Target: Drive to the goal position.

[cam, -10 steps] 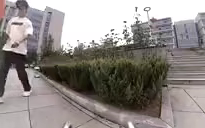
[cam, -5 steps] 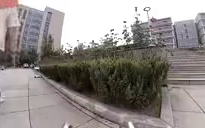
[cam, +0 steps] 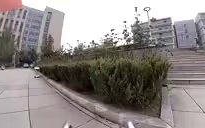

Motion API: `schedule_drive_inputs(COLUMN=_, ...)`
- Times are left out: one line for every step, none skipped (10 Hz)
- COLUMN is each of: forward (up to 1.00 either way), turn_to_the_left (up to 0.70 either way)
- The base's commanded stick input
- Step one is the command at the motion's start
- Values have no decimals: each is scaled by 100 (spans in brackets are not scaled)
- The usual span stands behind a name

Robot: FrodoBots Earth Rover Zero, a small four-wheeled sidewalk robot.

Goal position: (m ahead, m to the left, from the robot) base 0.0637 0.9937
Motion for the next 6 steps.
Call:
schedule_drive_inputs(forward=8, turn_to_the_left=0)
schedule_drive_inputs(forward=39, turn_to_the_left=1)
schedule_drive_inputs(forward=68, turn_to_the_left=6)
schedule_drive_inputs(forward=70, turn_to_the_left=14)
schedule_drive_inputs(forward=70, turn_to_the_left=14)
schedule_drive_inputs(forward=70, turn_to_the_left=14)
